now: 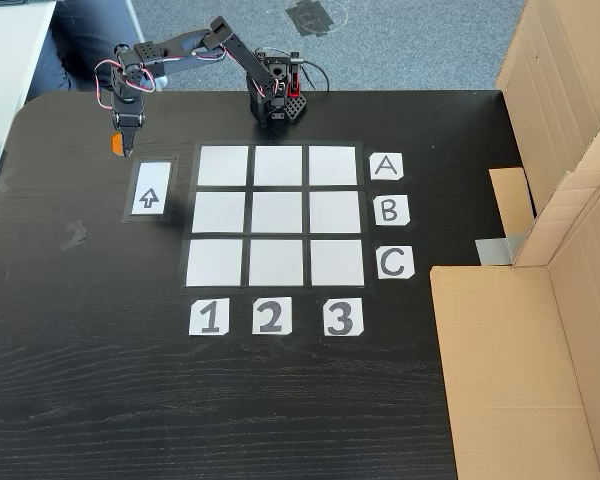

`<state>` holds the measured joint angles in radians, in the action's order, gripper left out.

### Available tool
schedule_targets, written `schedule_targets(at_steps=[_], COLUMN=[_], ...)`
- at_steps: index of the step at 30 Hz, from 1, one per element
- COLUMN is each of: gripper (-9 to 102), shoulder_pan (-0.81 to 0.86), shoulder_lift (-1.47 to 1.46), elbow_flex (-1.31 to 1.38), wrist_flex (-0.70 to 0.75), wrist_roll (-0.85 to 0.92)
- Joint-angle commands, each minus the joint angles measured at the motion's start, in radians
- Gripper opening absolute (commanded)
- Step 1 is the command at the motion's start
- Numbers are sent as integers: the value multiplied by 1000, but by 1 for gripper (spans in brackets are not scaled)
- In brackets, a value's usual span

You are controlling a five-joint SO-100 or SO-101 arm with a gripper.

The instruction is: Pick up the round, orange token and place it in the grid on square A1.

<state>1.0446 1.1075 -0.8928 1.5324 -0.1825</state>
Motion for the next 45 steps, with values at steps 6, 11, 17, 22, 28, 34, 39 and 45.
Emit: schedule_targets(at_steps=[6, 11, 17, 22, 28, 34, 39, 45], gripper=[1, 2, 2, 2, 2, 2, 2, 2], shoulder_pan=[44, 25, -29, -92, -173, -233, -264, -282], shoulder_lift=[393, 663, 913, 1054, 1161, 1236, 1243, 1221], elbow_flex=[-193, -430, -699, -907, -1115, -1301, -1428, -1552], wrist_flex=[6, 5, 2, -2, -8, -25, -75, -189], wrist_roll=[2, 12, 14, 15, 9, 9, 9, 8])
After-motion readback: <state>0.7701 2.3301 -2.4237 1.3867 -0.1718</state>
